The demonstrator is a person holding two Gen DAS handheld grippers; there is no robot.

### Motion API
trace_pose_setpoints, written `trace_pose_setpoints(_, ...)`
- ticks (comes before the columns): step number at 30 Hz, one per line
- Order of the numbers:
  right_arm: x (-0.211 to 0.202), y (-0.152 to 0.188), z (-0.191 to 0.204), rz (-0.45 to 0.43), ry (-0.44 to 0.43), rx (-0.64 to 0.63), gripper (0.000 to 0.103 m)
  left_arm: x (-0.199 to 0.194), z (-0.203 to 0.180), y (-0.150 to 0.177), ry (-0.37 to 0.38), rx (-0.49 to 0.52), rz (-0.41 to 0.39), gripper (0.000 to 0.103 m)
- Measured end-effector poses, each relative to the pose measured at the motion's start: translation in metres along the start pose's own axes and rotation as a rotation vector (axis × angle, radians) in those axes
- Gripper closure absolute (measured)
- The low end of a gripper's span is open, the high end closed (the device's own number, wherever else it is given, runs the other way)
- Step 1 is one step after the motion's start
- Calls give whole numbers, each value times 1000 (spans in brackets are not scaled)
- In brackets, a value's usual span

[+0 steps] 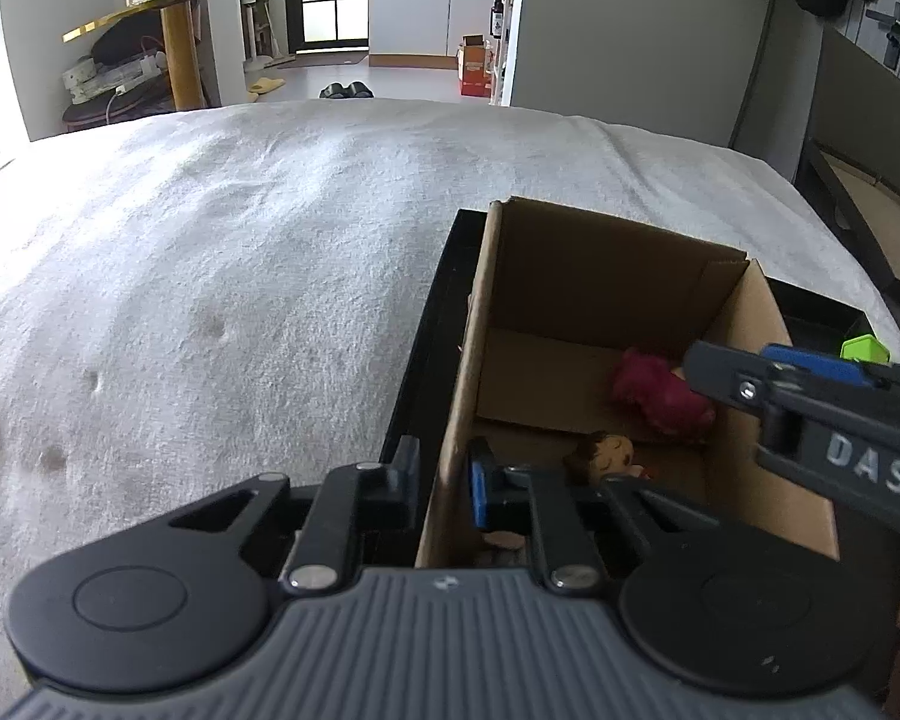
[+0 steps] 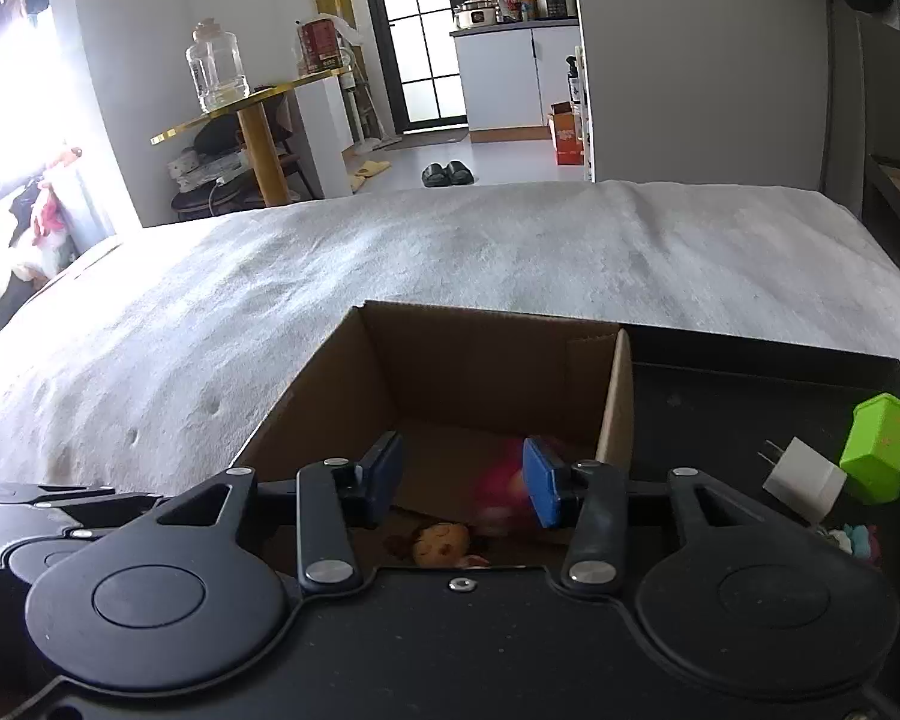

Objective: Organize rigid objects
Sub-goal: 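Carry the magenta figure with the right gripper into the box and open, then withdraw the open right gripper from the box toward the tray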

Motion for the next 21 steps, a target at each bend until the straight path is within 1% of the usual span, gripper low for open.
trace_pose_setpoints(2,-6,0,-3,-2,2,-2,56,0,0,-1,-1,2,-1,87)
trace_pose_setpoints(5,-15,-3,-11,-11,10,20,48,-1,0,-2,-4,6,-2,87)
trace_pose_setpoints(8,-25,-3,-21,-16,18,33,48,-1,-1,-3,-12,5,0,87)
trace_pose_setpoints(11,-31,-4,-32,-28,38,48,48,-2,-6,-5,-40,13,6,87)
trace_pose_setpoints(16,-32,-3,-51,-30,75,77,48,-6,-14,-11,-47,36,-8,85)
trace_pose_setpoints(21,-31,-1,-67,-22,104,102,48,-7,-21,-14,-78,47,-10,84)
Point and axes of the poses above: each gripper's, at about its wrist camera, not at the fingertips, and x roughly the way its jaws point, z to its left, y to its underside, the point moved 1 cm from there along x, roughly the way its jaws point, and after that the axes turned 10 degrees about x, right-handed, at the moved point
